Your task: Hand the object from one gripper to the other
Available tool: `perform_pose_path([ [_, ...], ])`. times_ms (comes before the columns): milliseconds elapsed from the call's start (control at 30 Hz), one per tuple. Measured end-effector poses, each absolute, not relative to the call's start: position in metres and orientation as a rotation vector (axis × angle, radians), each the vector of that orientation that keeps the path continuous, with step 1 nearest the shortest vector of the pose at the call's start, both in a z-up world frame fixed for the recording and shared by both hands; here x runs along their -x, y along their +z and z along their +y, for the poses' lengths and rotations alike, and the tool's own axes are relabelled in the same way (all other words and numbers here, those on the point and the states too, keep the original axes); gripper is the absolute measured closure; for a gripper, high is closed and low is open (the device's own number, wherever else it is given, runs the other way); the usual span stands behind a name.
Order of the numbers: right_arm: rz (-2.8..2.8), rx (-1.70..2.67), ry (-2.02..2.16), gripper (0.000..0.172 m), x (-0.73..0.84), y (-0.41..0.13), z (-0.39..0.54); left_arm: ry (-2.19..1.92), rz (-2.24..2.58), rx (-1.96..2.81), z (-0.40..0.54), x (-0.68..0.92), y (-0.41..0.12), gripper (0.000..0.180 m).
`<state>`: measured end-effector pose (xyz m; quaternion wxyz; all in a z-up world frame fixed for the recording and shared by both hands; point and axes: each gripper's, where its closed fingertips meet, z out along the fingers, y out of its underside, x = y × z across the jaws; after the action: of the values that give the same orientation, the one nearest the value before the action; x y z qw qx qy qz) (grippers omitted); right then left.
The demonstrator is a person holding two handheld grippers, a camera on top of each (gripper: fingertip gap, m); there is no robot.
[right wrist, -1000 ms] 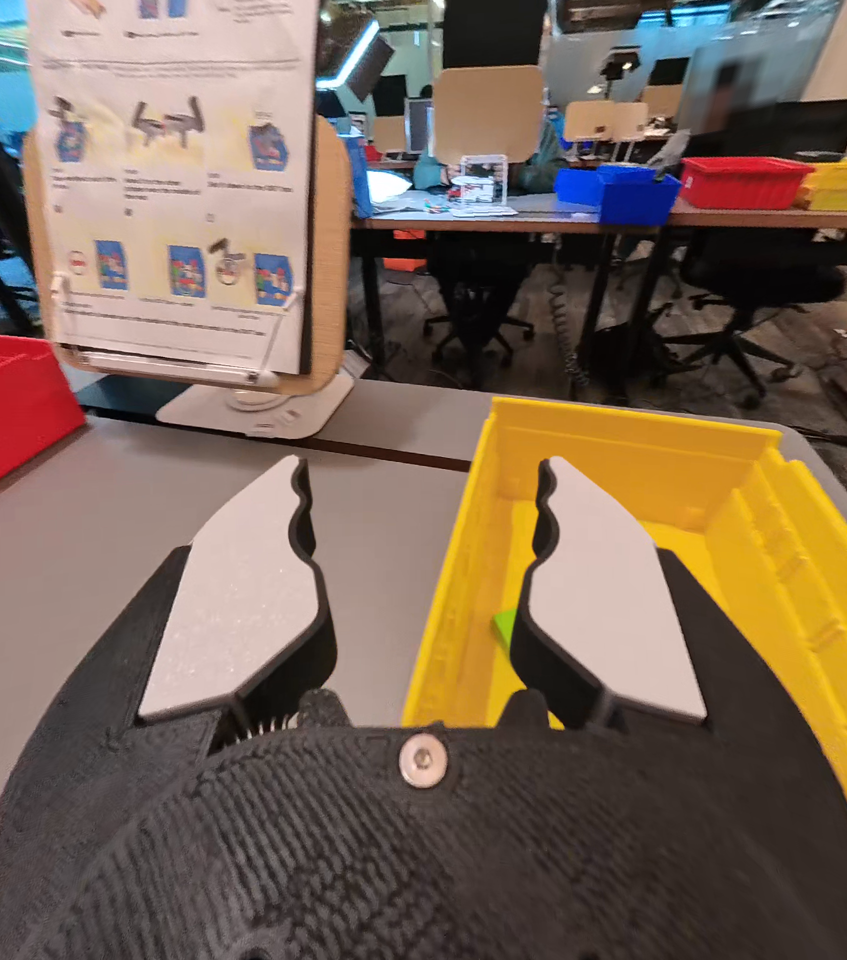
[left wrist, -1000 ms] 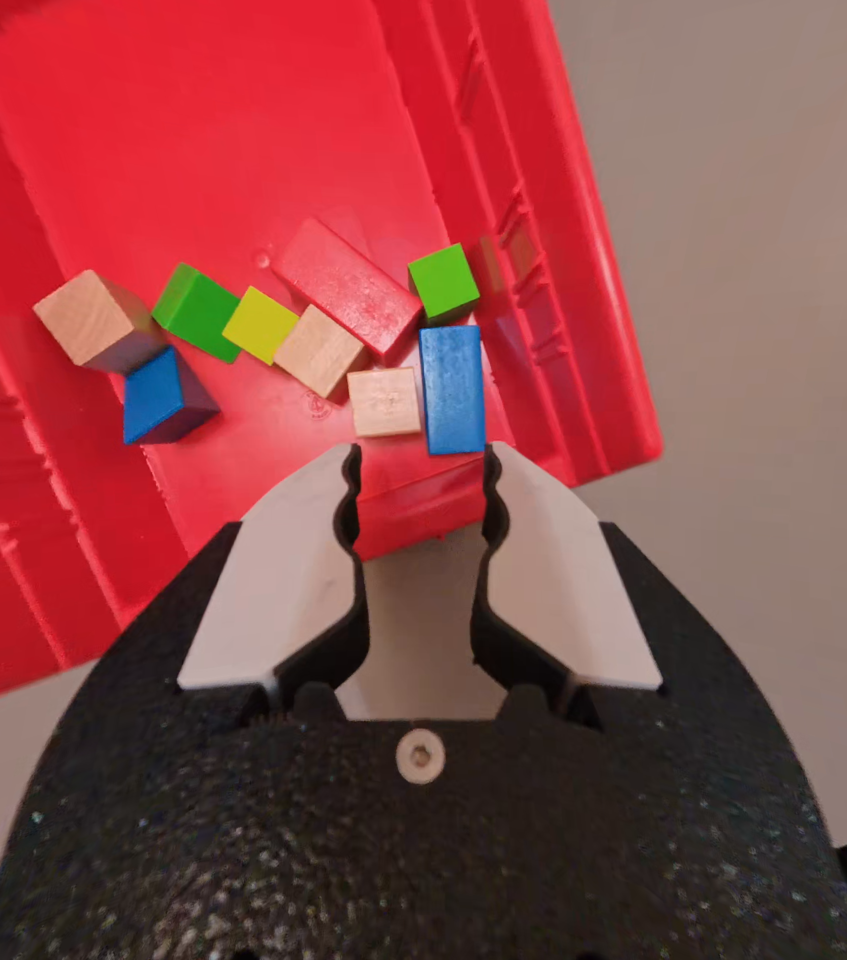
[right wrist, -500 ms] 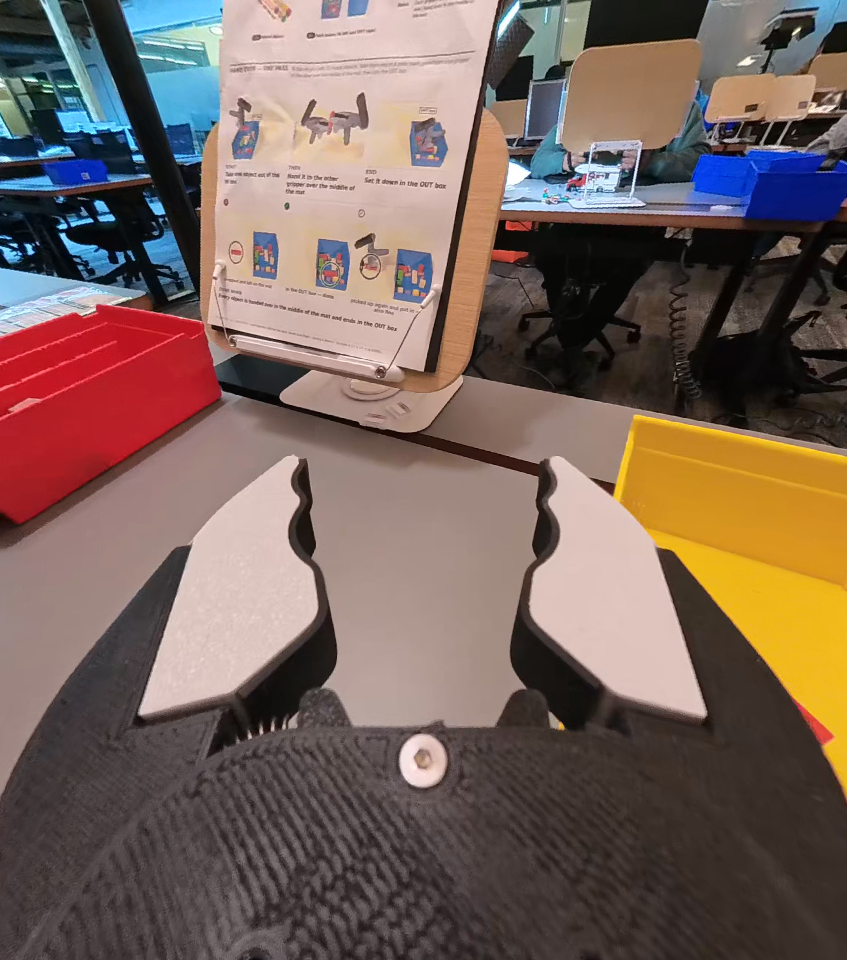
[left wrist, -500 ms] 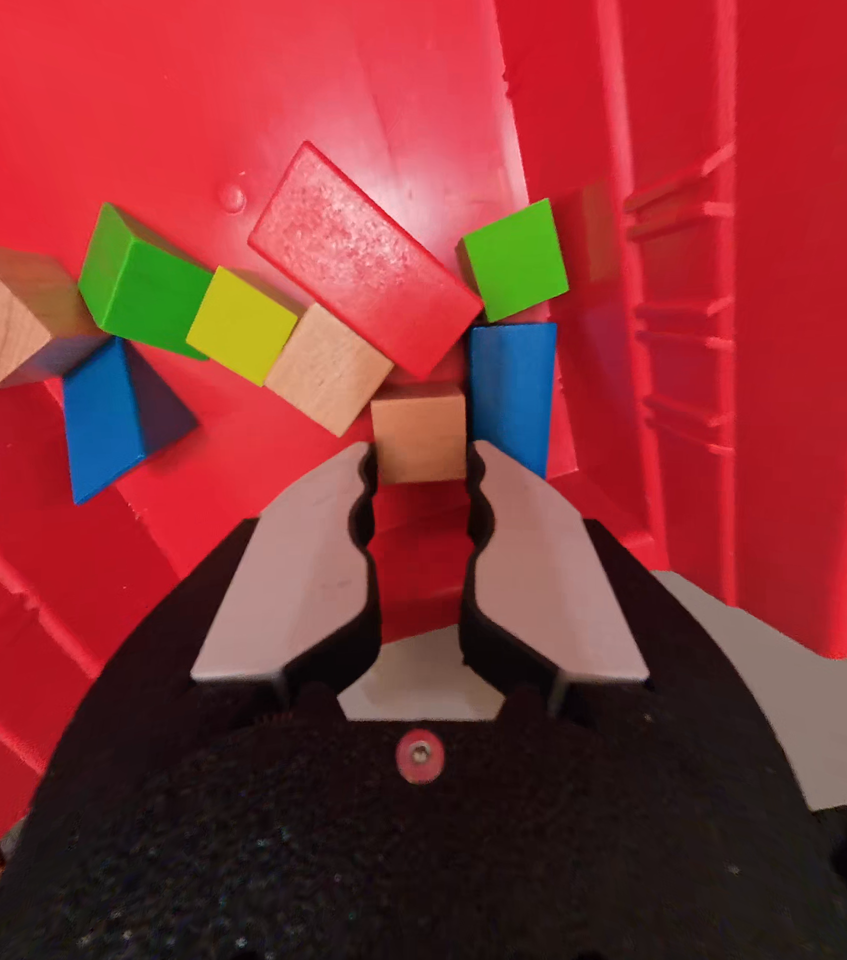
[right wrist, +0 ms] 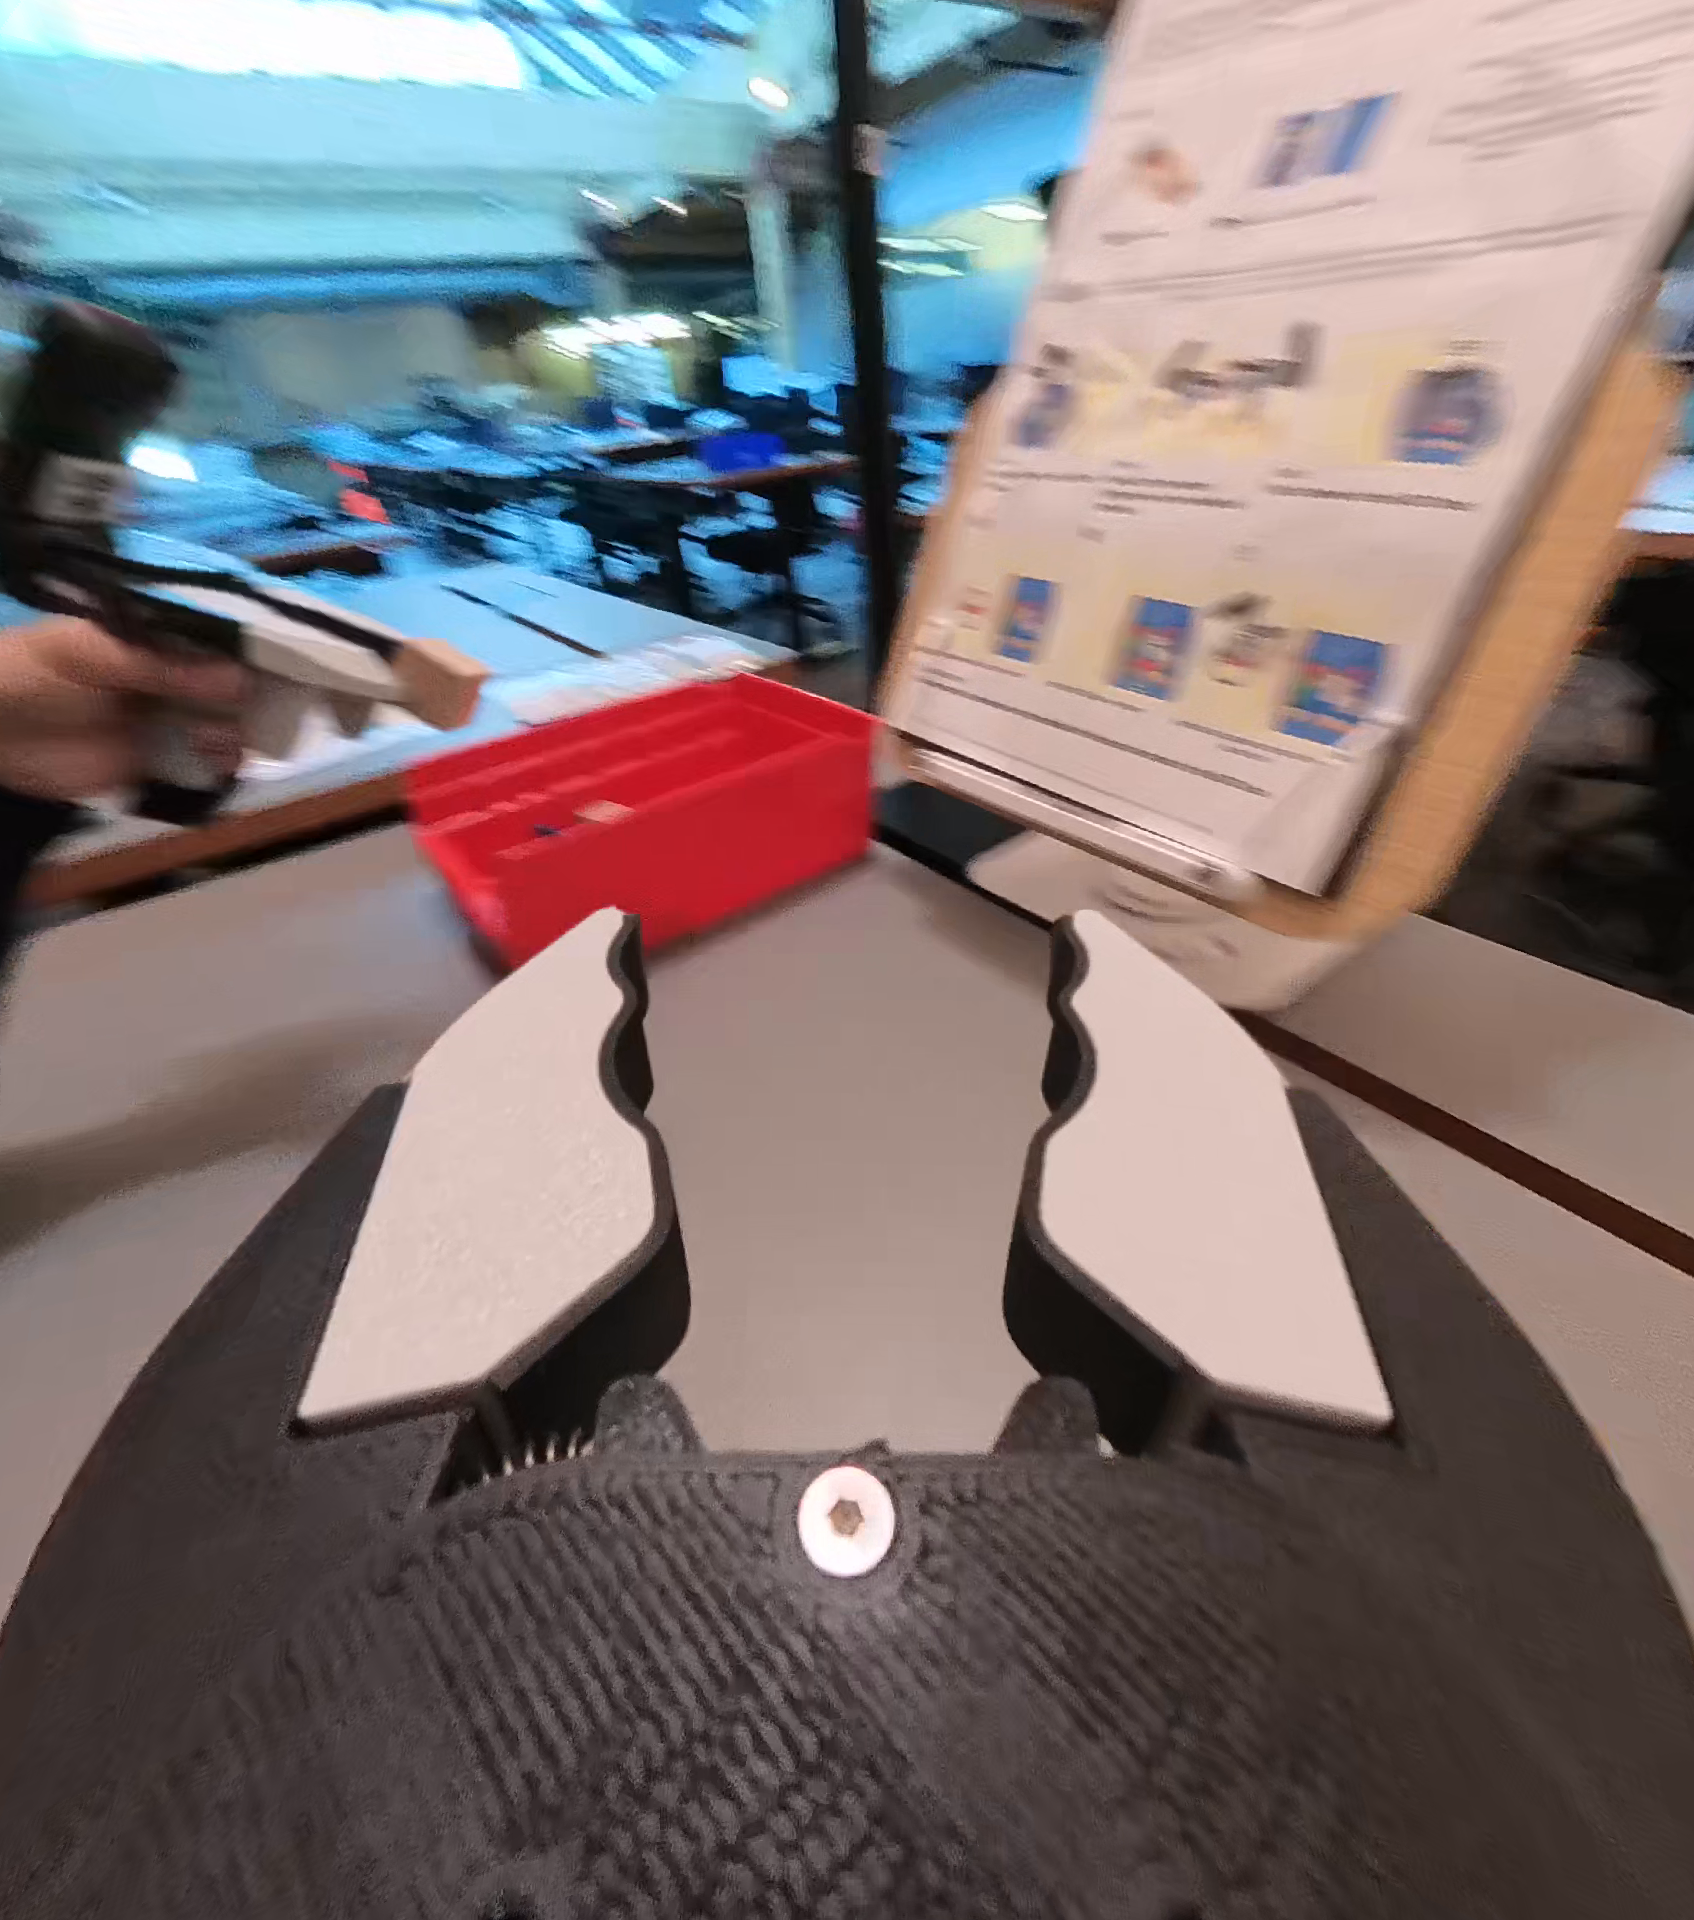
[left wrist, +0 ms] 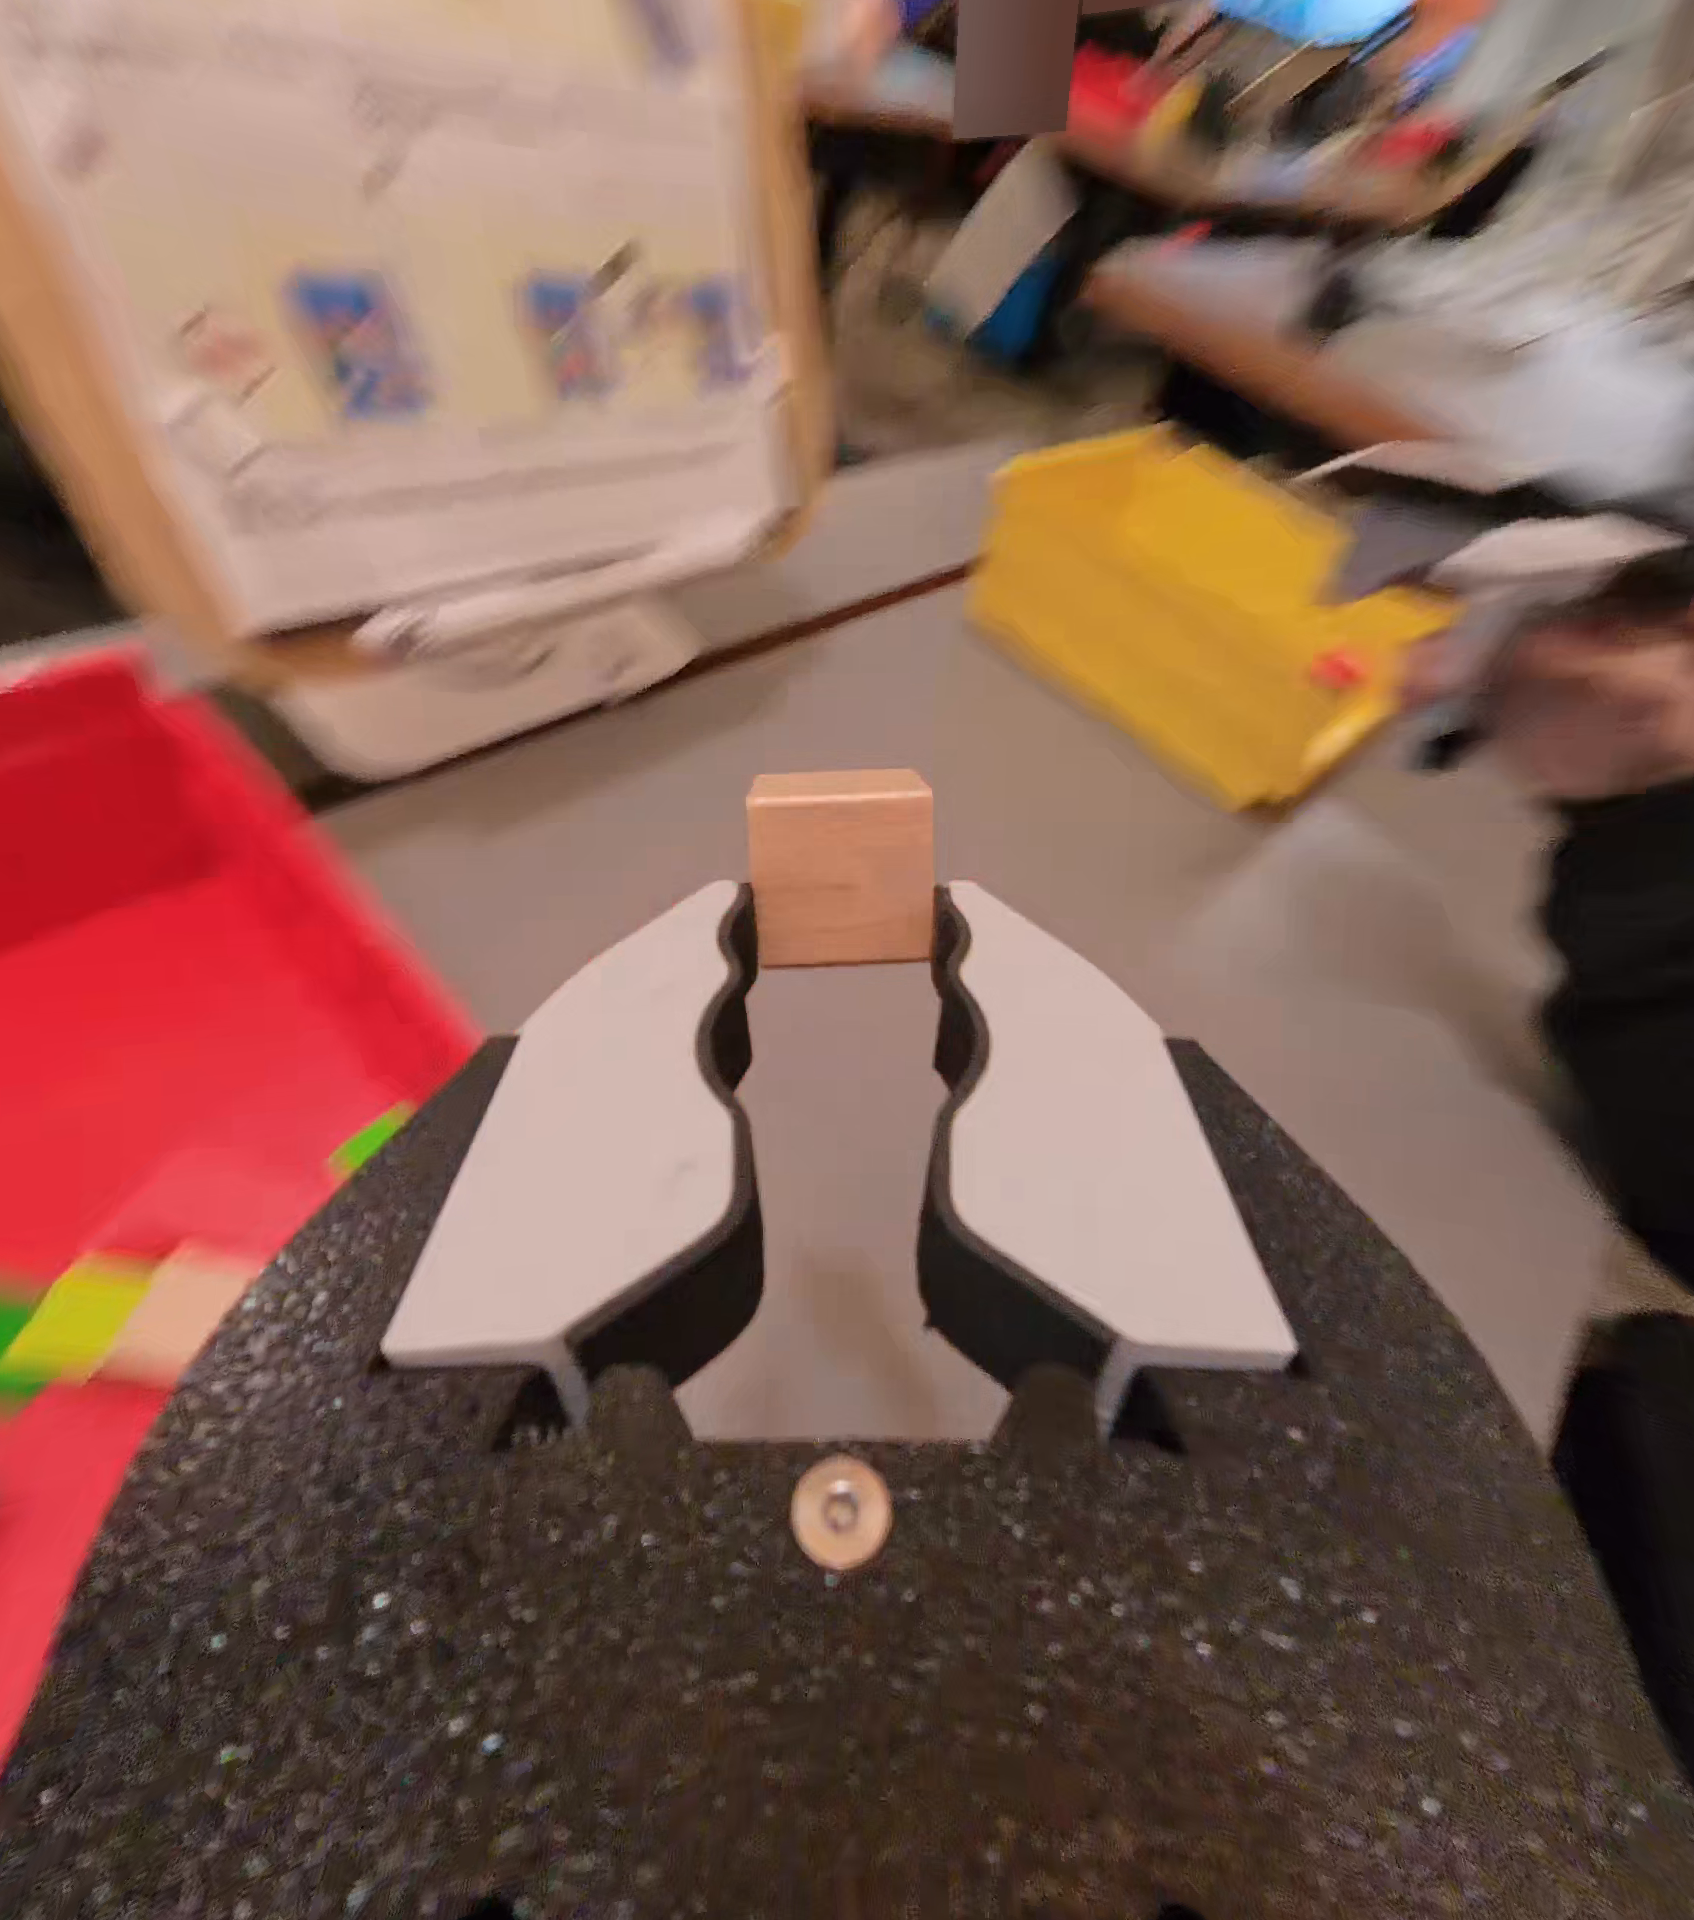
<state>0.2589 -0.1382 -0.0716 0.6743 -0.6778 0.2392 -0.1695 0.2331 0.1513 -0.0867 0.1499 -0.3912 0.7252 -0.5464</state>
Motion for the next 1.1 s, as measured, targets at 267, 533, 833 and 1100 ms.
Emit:
perform_pose_path([
  [267, 0.158, 1.368, 0.057, 0.095, -0.177, -0.040, -0.038, -2.166, 2.122, 0.526, 0.033, -0.158, -0.044, 0.149],
  [533, -0.017, 1.389, 0.093, 0.121, -0.141, -0.040, -0.009, -2.151, 2.178, 0.333, -0.016, -0.139, -0.052, 0.149],
  [833, -0.013, 1.460, -0.030, 0.137, -0.155, -0.047, -0.021, -1.992, 2.121, 0.398, -0.017, -0.151, -0.062, 0.148],
  [1100, 0.661, 1.394, -0.498, 0.138, -0.278, -0.066, -0.176, -1.955, 2.115, 0.551, -0.006, -0.155, -0.087, 0.144],
])
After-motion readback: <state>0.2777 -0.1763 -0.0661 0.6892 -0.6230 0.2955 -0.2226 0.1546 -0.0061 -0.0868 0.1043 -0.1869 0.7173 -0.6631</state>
